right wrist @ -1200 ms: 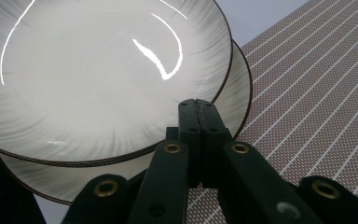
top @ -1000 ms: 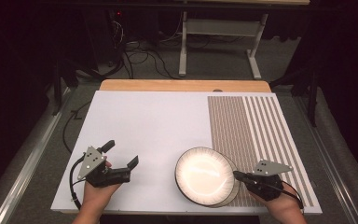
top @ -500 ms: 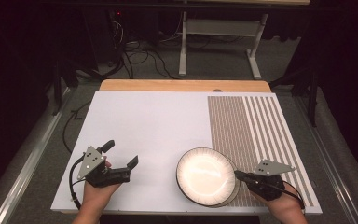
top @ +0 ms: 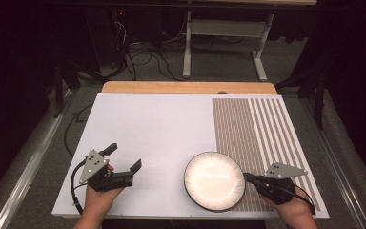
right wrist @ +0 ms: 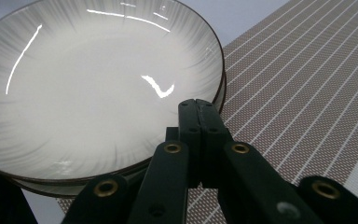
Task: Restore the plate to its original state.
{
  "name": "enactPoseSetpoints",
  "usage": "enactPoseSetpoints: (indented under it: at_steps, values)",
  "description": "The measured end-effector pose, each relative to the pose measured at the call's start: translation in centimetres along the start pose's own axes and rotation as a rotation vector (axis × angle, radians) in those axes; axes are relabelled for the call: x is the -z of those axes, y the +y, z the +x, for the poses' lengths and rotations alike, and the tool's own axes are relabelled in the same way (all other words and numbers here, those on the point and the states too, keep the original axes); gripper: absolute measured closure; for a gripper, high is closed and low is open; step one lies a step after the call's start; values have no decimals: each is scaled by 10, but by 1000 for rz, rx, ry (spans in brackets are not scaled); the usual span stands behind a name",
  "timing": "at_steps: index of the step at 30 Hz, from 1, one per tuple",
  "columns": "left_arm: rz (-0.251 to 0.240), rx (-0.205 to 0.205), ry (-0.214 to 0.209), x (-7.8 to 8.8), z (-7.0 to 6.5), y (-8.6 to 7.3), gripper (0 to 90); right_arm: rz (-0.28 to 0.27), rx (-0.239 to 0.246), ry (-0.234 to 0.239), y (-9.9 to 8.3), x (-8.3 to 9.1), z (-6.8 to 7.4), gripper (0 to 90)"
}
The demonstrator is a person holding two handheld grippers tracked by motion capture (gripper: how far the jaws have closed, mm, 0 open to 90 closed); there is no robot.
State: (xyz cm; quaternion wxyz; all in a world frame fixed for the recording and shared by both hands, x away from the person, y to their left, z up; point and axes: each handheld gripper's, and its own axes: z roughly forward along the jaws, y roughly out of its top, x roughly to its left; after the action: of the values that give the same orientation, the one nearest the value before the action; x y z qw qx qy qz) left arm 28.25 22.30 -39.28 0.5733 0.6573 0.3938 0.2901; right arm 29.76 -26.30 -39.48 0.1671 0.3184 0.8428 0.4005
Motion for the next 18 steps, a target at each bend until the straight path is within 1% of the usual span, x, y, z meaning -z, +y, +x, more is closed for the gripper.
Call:
enactPoseSetpoints:
  at_steps: [3,5,8,11,14,15,18]
  values:
    - [1,0,0,0,0,0,8,-10,-13,0,-1,3,-3,900]
    - [1,-1,-1,-1,0,0,8,-12,-4,-4,-1,3,-2,900]
    - [1,-2,-1,-1,0,0,8,-17,-8,-1,0,3,-2,900]
    - [0,-1,0,0,0,0,8,-30,-12,-14,0,5,-4,900]
    - [2,-3,0,0,0,0,8,-49,-35,-37,-1,8,-6,900]
    - [2,-5,0,0,0,0,8,-55,-45,-45,-1,9,-7,889]
    - [7,-13,-1,-1,-1,0,8,-86,-63,-74,-1,12,-11,805]
